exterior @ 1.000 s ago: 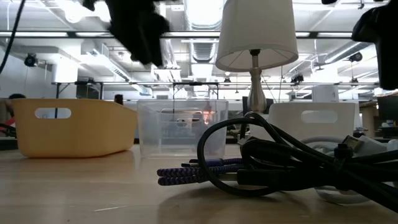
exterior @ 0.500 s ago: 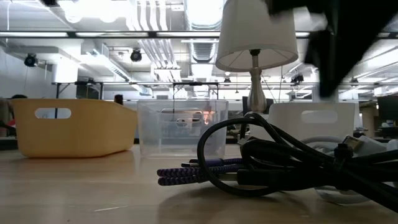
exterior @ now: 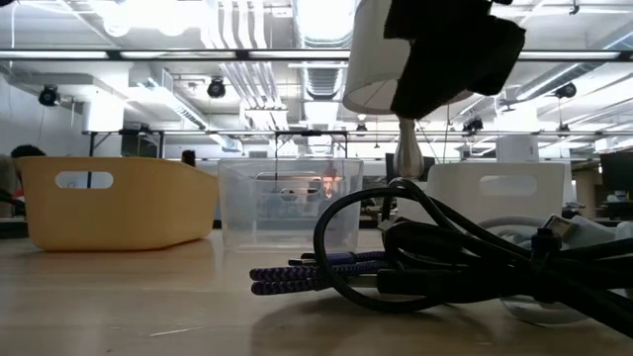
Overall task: Pick and place items into bin
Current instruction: Put the green charger adapter into the transparent bin
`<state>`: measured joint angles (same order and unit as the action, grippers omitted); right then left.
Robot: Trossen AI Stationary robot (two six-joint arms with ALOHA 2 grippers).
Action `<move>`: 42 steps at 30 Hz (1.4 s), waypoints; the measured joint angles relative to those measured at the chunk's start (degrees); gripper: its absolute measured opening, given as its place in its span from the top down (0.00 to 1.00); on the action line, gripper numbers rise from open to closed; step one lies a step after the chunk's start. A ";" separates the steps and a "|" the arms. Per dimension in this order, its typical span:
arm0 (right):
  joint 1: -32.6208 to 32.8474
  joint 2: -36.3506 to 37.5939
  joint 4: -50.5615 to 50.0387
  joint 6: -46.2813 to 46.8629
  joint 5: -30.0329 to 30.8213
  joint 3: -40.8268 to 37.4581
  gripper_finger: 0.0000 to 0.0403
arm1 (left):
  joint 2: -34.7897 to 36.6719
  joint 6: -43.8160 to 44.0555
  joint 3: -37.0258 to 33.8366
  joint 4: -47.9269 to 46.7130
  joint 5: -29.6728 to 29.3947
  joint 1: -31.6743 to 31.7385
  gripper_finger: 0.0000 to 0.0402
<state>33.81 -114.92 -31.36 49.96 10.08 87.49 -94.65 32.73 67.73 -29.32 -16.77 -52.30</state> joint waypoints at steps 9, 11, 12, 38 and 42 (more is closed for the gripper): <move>3.78 -3.29 -15.00 0.08 4.34 8.59 0.47 | -6.02 1.39 -0.23 6.91 -0.31 0.34 0.33; 4.36 -3.25 -15.24 1.70 6.57 8.95 0.47 | -8.10 1.46 -0.26 6.64 -0.31 0.34 0.28; 4.58 -3.20 -15.23 2.52 6.87 8.95 0.47 | -8.96 1.87 -0.27 6.37 -0.31 0.34 0.27; 4.80 -3.00 -16.55 4.50 6.61 7.77 0.47 | -13.75 1.25 -1.10 13.79 2.09 5.29 0.39; 4.80 -2.97 -16.68 4.50 6.61 7.49 0.47 | -13.75 0.93 -1.25 13.77 3.14 5.51 0.47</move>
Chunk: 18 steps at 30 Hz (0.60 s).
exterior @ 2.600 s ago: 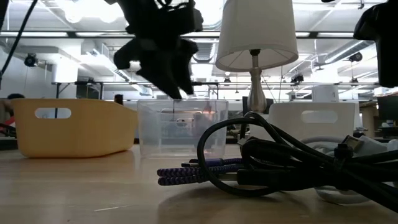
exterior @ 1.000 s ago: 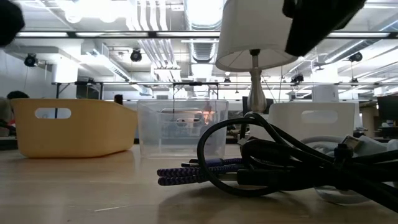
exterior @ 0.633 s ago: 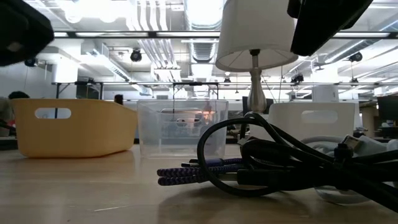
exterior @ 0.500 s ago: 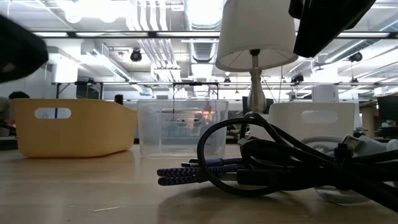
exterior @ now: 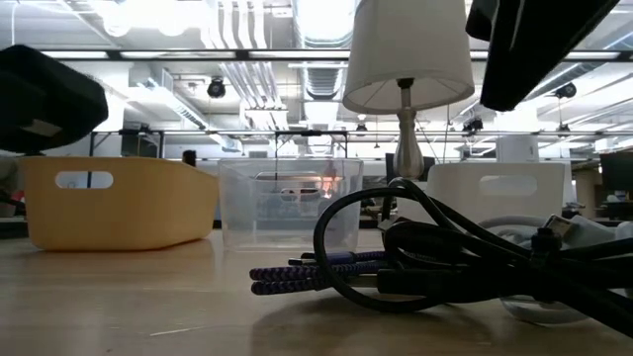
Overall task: Pick and place items into bin
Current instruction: Put the green charger adapter into the transparent bin
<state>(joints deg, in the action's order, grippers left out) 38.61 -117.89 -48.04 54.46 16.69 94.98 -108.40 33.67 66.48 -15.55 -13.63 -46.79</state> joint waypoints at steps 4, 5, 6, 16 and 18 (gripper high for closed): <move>0.00 0.02 0.01 0.27 -0.01 -0.50 0.47 | 0.17 0.08 -0.03 -0.65 1.82 0.03 0.57; 0.00 0.02 -0.05 0.82 -0.04 -0.59 0.47 | 0.38 0.12 -0.05 -0.93 2.22 0.03 0.60; 0.00 0.02 -0.21 1.58 -0.03 -0.61 0.47 | 0.66 0.35 -0.03 -0.97 2.42 0.08 0.63; 0.56 3.16 -4.36 9.55 8.13 -0.59 0.47 | 6.30 -8.70 7.94 -15.03 -4.50 3.93 0.67; 0.99 4.60 -7.29 12.75 10.52 -0.59 0.47 | 7.92 -11.81 8.78 -17.43 -5.97 6.71 0.67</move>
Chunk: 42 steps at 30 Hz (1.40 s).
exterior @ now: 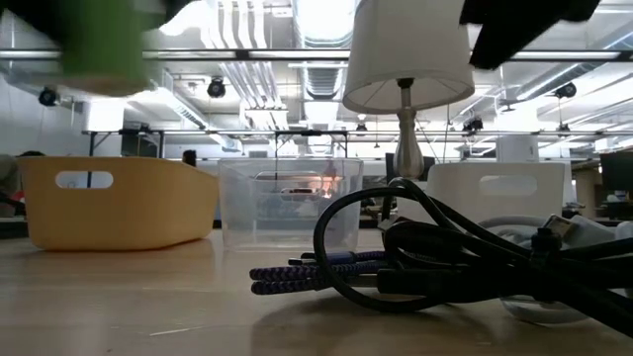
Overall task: Pick and place items into bin
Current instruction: Put the green charger adapter into the transparent bin, then put the gray charger cable into the yellow bin
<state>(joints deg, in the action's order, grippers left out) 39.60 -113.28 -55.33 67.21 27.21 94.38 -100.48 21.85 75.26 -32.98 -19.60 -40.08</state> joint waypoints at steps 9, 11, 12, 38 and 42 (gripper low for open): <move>1.79 4.43 -11.21 8.79 4.31 -0.21 0.47 | 4.73 -17.35 0.00 -2.10 -2.29 20.71 0.67; 2.11 4.58 -11.52 9.93 4.31 -0.32 0.47 | 4.63 -19.65 -0.22 -2.38 -0.78 25.20 0.67; 2.15 4.56 -11.67 10.37 4.27 -0.43 0.47 | 4.52 -20.66 -0.36 -2.46 0.42 27.23 0.67; 4.21 3.54 -14.98 -0.61 -17.75 -9.47 0.47 | 11.74 17.07 -0.23 -4.90 10.73 13.57 0.28; -1.85 5.27 0.42 9.86 -25.19 -17.31 0.47 | 12.19 34.56 -0.30 -5.68 2.84 7.21 0.31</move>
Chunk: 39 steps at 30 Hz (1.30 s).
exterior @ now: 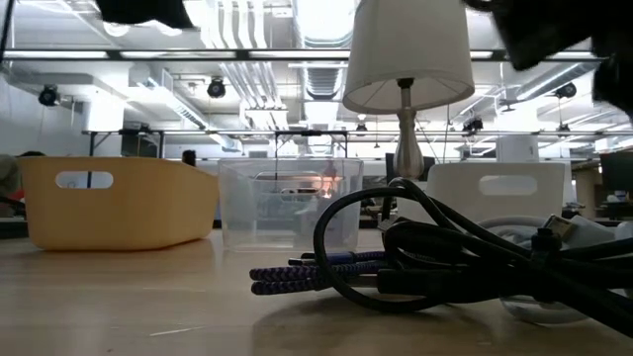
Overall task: Pick and place items into bin
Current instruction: Put the gray charger cable into the yellow bin
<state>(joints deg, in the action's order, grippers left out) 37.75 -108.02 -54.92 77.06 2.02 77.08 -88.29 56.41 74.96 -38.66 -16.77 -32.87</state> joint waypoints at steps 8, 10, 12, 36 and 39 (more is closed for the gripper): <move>-5.81 0.08 6.72 8.67 -6.04 -3.89 0.47 | -0.15 15.40 -0.26 -6.42 -7.15 -10.50 0.31; -6.23 0.29 6.90 10.99 -3.40 -3.90 0.47 | -0.15 18.13 -0.26 -8.65 -7.77 -12.27 0.31; -7.02 0.05 6.66 12.89 -1.87 -4.12 0.47 | -0.15 20.04 -0.26 -10.54 -7.83 -13.58 0.31; -6.04 -8.31 10.13 24.68 -1.50 -0.59 0.47 | -0.15 19.48 -0.36 -16.88 -9.52 -15.03 0.31; -5.94 -10.33 6.49 24.09 0.99 2.27 0.48 | -0.15 19.47 -0.37 -18.34 -9.67 -15.03 0.31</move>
<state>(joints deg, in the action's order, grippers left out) 31.81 -118.35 -48.43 101.15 3.01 79.35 -88.44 75.88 74.58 -57.00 -26.44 -47.90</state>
